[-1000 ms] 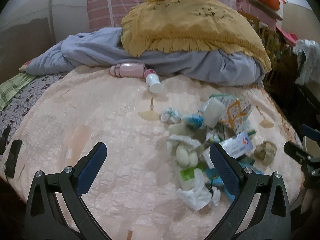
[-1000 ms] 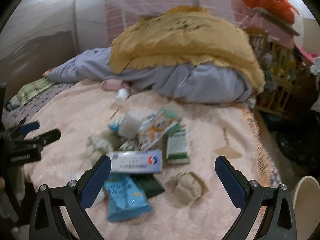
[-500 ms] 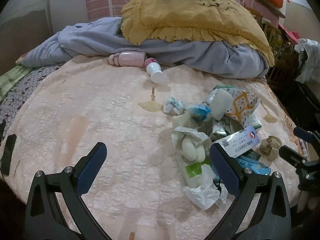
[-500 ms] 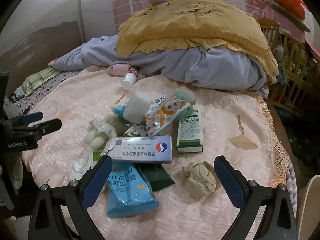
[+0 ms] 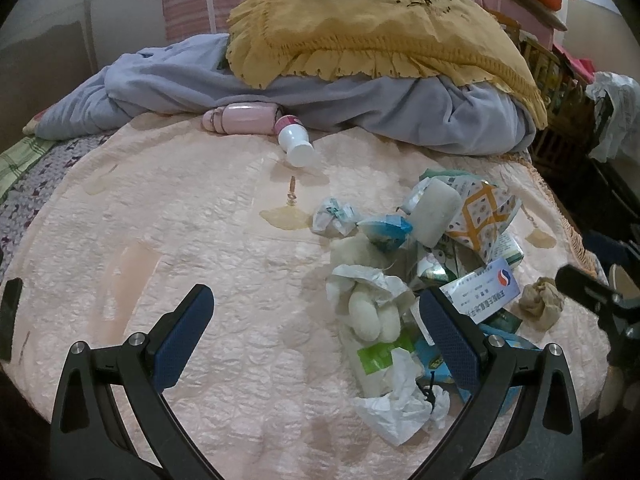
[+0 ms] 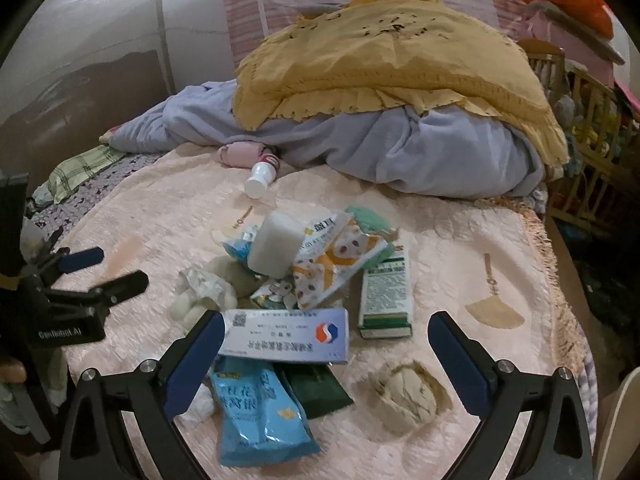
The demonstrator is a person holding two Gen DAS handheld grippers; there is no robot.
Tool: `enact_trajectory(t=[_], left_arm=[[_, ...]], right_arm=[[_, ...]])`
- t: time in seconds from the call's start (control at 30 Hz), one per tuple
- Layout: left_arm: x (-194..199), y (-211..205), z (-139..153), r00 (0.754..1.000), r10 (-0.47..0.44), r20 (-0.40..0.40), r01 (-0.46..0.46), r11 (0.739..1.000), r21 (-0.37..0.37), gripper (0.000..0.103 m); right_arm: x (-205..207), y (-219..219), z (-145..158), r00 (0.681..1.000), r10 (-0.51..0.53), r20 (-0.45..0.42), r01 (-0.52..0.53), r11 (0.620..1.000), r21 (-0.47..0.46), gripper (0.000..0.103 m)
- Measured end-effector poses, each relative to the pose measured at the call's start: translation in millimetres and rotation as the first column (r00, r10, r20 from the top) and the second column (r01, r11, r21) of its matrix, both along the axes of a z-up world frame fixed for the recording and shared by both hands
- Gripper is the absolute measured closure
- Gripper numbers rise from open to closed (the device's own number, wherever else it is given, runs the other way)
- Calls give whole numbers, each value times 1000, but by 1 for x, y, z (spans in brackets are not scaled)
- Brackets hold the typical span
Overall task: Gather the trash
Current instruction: 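Grasp the white sponge with the right tool while the left tool grasps the plush toy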
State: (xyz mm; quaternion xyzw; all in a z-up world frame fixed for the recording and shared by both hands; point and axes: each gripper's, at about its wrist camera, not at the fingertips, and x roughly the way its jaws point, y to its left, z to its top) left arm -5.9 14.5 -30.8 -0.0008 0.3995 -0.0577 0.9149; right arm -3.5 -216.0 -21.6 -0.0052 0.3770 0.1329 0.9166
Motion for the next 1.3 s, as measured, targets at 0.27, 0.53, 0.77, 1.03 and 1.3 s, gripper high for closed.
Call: enact_trajectory(t=[0.27,0.53,0.77,1.03,1.3], left_arm=[[6,12,-13,997,-29,-72,26,999,-31,12],[17,9,-21,991,-79,-107,71,994,-79,12],[47,-15,-44,972,-157,-172,141,985,-98,41],[60,-18,-52,961,-180,-209,148,976,-160,91],[47,2,-13,979,-160,-129,136,975,-176,98]], right_arm=[[37,30,11,996,89,26,-89,996,2,11],[107,78,-21,984,158,-81,-168,978,-127,15],[131,64,-46,971,148,-189,-143,989,44,63],[105,48,-22,985,150,-87,-140,985,104,67],[65,19,15,990,142,-10,-138,976,168,67]])
